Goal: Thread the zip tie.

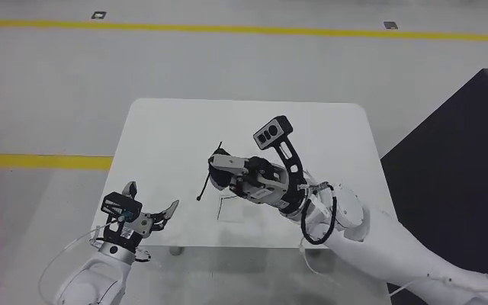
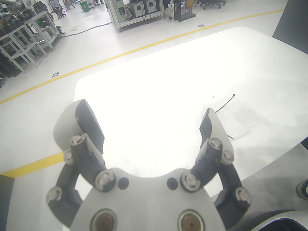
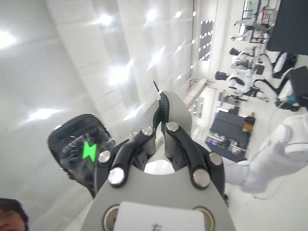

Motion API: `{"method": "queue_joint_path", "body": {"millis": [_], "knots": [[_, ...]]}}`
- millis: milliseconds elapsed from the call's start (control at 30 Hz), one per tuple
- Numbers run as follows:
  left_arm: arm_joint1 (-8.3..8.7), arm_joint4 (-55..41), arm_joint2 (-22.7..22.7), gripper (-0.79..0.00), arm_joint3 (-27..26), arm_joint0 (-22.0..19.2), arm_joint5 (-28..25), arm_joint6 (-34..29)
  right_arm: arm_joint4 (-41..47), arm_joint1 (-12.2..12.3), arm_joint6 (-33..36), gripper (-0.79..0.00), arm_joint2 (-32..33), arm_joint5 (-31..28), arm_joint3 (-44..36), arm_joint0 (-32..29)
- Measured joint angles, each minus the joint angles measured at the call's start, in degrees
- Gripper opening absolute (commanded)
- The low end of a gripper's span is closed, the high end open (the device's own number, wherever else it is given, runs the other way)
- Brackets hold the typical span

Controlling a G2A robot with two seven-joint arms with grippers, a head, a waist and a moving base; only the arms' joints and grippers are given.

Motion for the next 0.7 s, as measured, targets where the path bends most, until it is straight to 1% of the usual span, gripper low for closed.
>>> {"method": "queue_joint_path", "body": {"millis": [100, 233, 367, 467, 533, 600, 700], "knots": [[0.00, 0.00, 0.00, 0.000, 0.00, 0.00, 0.00, 0.00, 2.58, -0.45, 0.68, -0.785, 0.74, 0.21, -0.41, -0.79], [0.00, 0.00, 0.00, 0.000, 0.00, 0.00, 0.00, 0.00, 3.21, -1.19, 1.25, -0.785, 1.36, 0.55, -0.82, -2.06], [0.00, 0.00, 0.00, 0.000, 0.00, 0.00, 0.00, 0.00, 9.84, -1.95, 0.79, -0.785, 2.41, 2.37, -1.80, -3.88], [0.00, 0.00, 0.00, 0.000, 0.00, 0.00, 0.00, 0.00, 18.14, -2.42, 1.66, -0.785, 3.85, 5.45, -3.00, -5.21], [0.00, 0.00, 0.00, 0.000, 0.00, 0.00, 0.00, 0.00, 23.02, -2.57, 2.14, -0.785, 4.99, 8.78, -3.52, -5.98], [0.00, 0.00, 0.00, 0.000, 0.00, 0.00, 0.00, 0.00, 26.06, -2.60, 2.34, -0.785, 6.29, 12.03, -3.83, -6.72], [0.00, 0.00, 0.00, 0.000, 0.00, 0.00, 0.00, 0.00, 28.34, -2.68, 2.24, -0.785, 7.62, 15.58, -4.24, -8.03]]}}
